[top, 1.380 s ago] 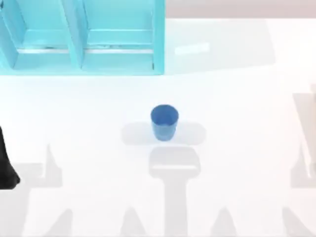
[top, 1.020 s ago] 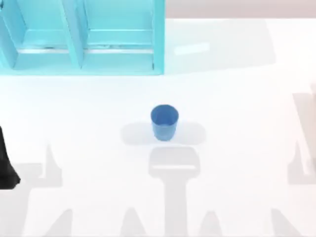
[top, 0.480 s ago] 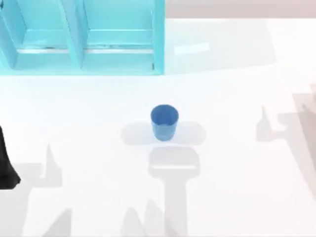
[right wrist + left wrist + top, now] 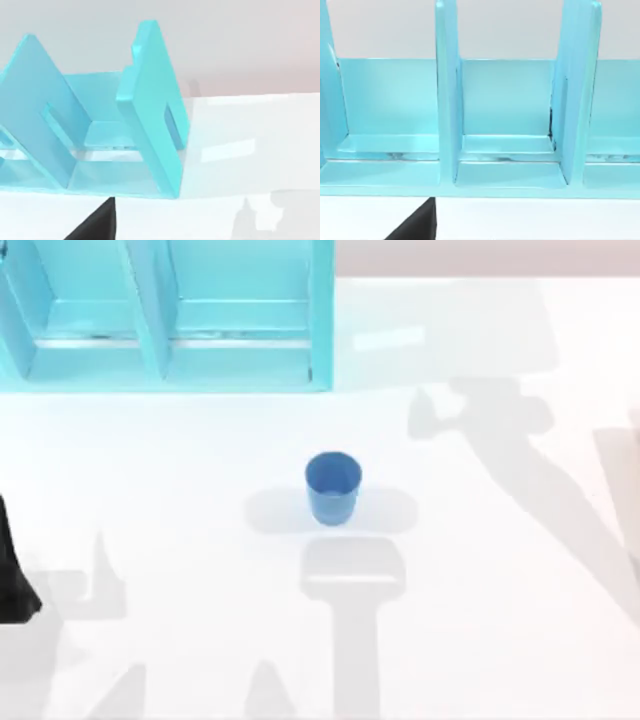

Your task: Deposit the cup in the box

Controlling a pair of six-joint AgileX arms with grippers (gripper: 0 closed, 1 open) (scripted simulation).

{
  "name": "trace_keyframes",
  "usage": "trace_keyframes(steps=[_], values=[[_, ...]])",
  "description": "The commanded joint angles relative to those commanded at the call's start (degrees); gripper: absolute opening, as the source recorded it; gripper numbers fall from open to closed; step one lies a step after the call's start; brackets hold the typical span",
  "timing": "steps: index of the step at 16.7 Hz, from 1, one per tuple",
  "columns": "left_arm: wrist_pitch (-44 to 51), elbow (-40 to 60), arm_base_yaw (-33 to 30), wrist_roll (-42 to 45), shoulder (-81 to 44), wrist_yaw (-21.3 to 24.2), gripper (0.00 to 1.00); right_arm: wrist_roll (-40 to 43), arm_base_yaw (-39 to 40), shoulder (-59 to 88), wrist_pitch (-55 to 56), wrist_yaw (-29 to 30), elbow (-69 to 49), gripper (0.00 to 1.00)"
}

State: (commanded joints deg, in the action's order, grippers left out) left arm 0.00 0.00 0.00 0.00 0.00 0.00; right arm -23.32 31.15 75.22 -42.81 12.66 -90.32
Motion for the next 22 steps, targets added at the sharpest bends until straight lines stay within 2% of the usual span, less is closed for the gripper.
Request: trace_keyframes(steps=[5,11,17,22], values=[[0.0,0.0,0.0,0.0,0.0,0.0,1.00,-7.3,6.5,22.5,-13.1,0.5,-21.6,1.00],[0.0,0.0,0.0,0.0,0.0,0.0,1.00,-15.1,10.6,46.0,-27.6,-1.4,-39.6,1.00],[0.0,0.0,0.0,0.0,0.0,0.0,1.00,-20.5,12.6,62.6,-38.3,-3.7,-51.2,1.00],[0.0,0.0,0.0,0.0,0.0,0.0,1.00,-22.2,13.6,68.1,-41.9,-4.1,-55.7,1.00]])
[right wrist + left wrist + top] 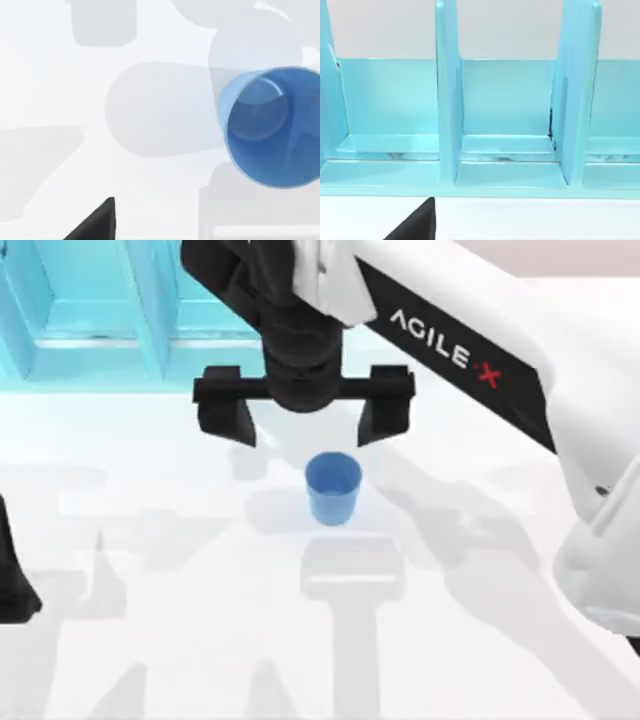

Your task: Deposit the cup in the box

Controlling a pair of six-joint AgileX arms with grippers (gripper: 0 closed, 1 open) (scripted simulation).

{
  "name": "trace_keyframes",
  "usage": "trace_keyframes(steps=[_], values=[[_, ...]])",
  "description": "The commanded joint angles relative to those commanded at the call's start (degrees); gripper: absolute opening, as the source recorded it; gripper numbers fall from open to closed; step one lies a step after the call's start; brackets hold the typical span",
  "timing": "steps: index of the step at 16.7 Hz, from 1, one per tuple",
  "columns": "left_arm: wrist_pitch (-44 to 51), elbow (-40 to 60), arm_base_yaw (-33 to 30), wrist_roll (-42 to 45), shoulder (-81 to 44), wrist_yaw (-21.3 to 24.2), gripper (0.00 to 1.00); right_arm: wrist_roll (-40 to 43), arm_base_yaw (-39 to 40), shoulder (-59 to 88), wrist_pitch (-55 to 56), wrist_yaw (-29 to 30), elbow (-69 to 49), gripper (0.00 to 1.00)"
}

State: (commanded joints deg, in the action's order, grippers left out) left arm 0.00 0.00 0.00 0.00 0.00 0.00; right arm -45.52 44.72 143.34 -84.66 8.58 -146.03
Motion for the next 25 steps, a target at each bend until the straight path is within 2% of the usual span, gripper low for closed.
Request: trace_keyframes(steps=[7,16,21,25], values=[[0.0,0.0,0.0,0.0,0.0,0.0,1.00,0.2,-0.3,0.1,1.0,0.0,1.1,1.00],[0.0,0.0,0.0,0.0,0.0,0.0,1.00,1.4,-1.5,1.5,20.2,-0.2,18.4,1.00],[0.0,0.0,0.0,0.0,0.0,0.0,1.00,1.5,-1.5,1.6,21.3,-0.2,19.5,1.00],[0.0,0.0,0.0,0.0,0.0,0.0,1.00,1.5,-1.5,1.6,21.3,-0.2,19.5,0.70]])
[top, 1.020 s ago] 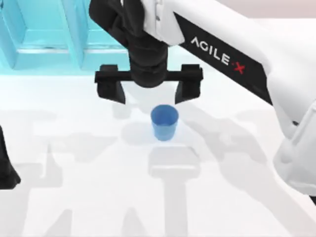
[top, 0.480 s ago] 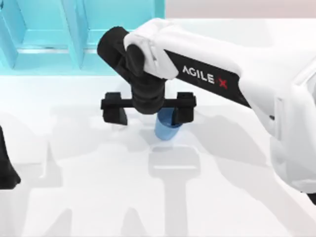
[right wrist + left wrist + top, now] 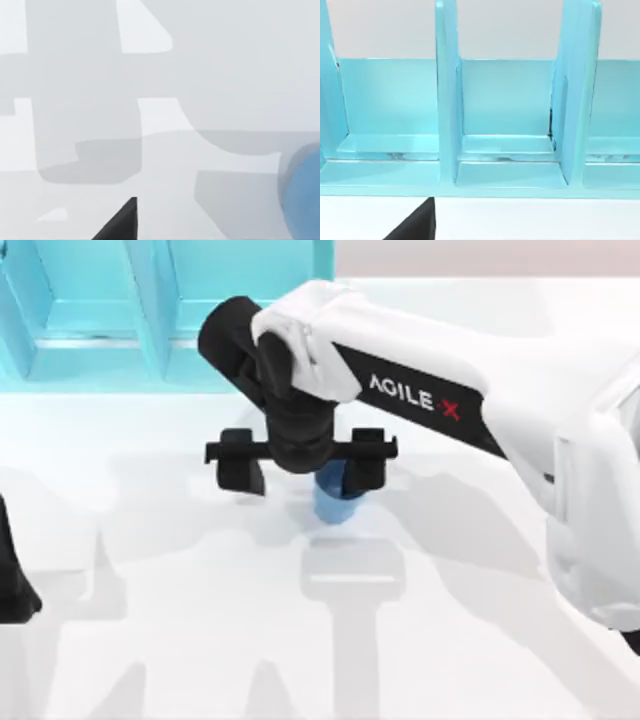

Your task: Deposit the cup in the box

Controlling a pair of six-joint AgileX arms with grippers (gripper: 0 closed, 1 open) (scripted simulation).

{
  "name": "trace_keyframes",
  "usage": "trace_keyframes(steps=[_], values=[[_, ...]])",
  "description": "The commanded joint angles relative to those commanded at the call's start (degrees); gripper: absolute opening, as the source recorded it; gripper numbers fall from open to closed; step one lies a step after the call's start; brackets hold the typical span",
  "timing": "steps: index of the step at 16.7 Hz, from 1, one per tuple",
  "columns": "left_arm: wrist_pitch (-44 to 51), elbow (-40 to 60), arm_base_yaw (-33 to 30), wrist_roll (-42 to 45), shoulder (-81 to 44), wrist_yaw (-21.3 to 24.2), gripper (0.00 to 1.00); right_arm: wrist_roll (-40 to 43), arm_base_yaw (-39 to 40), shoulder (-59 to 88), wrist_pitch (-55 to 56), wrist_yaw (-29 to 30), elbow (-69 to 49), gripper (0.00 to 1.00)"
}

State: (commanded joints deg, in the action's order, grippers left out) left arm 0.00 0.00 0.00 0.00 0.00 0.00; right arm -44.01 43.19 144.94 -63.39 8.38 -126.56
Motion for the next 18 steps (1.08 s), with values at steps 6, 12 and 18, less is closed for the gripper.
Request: trace_keyframes(steps=[6,12,18], values=[[0.0,0.0,0.0,0.0,0.0,0.0,1.00,0.0,0.0,0.0,0.0,0.0,0.0,0.25],[0.0,0.0,0.0,0.0,0.0,0.0,1.00,0.0,0.0,0.0,0.0,0.0,0.0,0.00],[0.0,0.0,0.0,0.0,0.0,0.0,1.00,0.1,0.2,-0.3,0.0,0.1,0.3,0.00]])
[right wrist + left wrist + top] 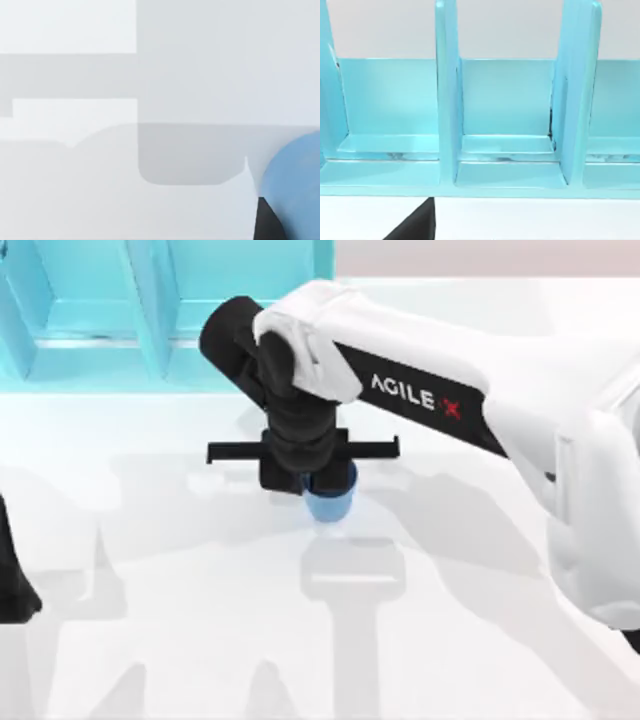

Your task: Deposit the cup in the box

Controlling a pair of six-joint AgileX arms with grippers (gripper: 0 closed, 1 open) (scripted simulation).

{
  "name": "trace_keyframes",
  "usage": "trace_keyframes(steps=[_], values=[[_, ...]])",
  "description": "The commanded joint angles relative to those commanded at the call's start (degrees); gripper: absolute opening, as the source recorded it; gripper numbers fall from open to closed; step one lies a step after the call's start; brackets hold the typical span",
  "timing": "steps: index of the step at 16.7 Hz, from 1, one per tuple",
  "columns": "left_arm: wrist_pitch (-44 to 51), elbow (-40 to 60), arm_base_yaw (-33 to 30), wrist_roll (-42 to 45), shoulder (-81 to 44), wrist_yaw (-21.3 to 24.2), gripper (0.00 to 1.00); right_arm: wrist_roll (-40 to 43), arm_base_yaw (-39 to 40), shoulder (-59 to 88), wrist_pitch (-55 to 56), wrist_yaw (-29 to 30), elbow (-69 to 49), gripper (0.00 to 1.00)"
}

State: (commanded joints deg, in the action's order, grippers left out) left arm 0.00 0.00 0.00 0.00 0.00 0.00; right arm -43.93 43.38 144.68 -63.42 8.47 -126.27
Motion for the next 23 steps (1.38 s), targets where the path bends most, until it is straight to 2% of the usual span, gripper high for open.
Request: trace_keyframes(steps=[3,6,9,15,17,20,23], values=[[0.0,0.0,0.0,0.0,0.0,0.0,1.00,1.9,-1.8,-1.5,-0.4,-0.4,1.0,0.00],[0.0,0.0,0.0,0.0,0.0,0.0,1.00,8.9,-8.8,-6.5,-1.9,-1.8,5.2,0.00],[0.0,0.0,0.0,0.0,0.0,0.0,1.00,20.9,-20.9,-14.6,-4.0,-3.7,11.8,0.00],[0.0,0.0,0.0,0.0,0.0,0.0,1.00,50.3,-50.6,-34.7,-8.4,-8.1,28.7,0.00],[0.0,0.0,0.0,0.0,0.0,0.0,1.00,57.4,-57.8,-40.6,-9.3,-9.4,33.8,0.00],[0.0,0.0,0.0,0.0,0.0,0.0,1.00,63.7,-64.1,-46.5,-10.1,-10.9,38.9,0.00],[0.0,0.0,0.0,0.0,0.0,0.0,1.00,64.9,-65.3,-47.7,-10.2,-11.2,40.0,0.00]])
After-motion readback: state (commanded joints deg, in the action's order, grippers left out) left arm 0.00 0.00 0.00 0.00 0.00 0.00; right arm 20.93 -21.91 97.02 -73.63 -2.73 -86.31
